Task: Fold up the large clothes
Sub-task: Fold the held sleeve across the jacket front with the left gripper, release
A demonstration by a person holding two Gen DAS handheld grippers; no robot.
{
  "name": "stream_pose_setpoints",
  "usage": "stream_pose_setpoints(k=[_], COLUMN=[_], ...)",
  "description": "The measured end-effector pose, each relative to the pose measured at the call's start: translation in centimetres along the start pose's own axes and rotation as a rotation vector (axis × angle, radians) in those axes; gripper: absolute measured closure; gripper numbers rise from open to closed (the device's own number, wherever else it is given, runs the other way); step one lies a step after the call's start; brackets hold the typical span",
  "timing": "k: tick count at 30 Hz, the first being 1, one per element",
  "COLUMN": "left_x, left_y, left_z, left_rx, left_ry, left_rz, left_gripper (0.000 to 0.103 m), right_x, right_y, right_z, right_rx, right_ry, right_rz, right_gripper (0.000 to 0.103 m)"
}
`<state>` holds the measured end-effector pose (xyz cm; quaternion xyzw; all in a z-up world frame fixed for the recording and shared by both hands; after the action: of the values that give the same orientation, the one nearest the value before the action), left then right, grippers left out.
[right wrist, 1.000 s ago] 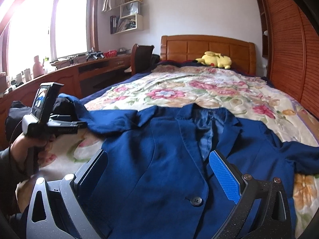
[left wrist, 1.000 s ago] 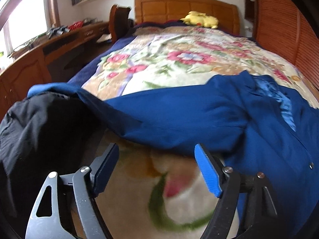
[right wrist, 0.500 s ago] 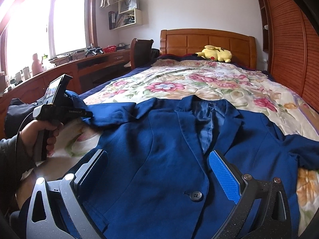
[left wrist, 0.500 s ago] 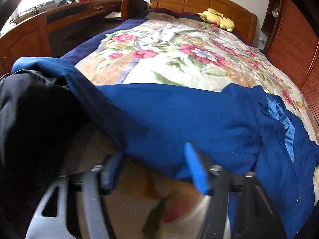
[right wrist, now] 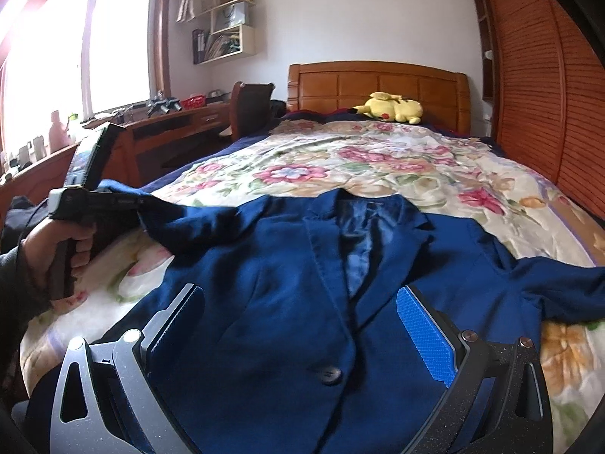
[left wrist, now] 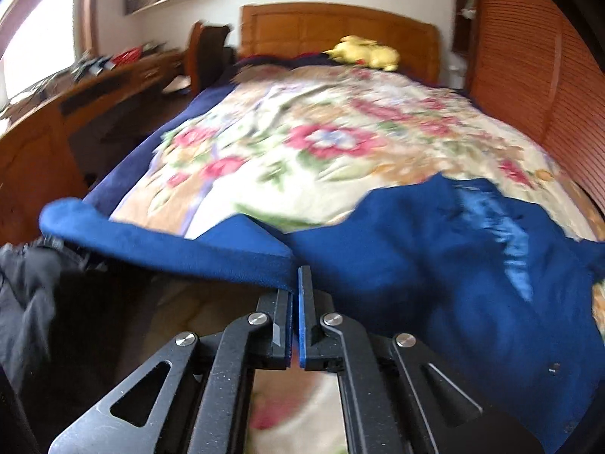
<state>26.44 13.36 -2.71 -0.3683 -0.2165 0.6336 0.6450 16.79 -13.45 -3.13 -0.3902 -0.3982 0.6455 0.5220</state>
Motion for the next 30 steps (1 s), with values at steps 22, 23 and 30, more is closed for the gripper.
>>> stream_pose_setpoints(k=[22, 23, 30], left_x=[-9.8, -9.3, -5.0], left_y=[7.1, 7.4, 7.6], left_z=[2.9, 3.3, 4.2], left_rx=[0.108, 0.107, 0.084], left_ry=[0.127, 0.133, 0.077], left_rz=[-0.279, -0.279, -0.234], left_gripper=[0.06, 0.055, 0.025], right_x=[-0.5, -0.5, -0.3], right_y=[0.3, 0.3, 0.3], right_z=[0.0, -0.1, -0.2], right_rx=[-0.001, 0.0, 0.005], right_ry=[0.018, 0.018, 0.015], right_rz=[0.004, 0.003, 0.01], right_gripper=[0.002, 0.002, 0.002])
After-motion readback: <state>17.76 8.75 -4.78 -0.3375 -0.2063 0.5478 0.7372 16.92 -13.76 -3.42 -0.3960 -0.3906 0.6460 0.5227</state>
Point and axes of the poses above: each gripper's, at about its wrist camera, not at the fingertips, and z roughly against the way its jaws point, x to its left, y to its underside, the point moved 7 cm from there along -z, roughly the way its jaws point, and after that the axes turned 14 degrees about y, right-handed, at the moved point
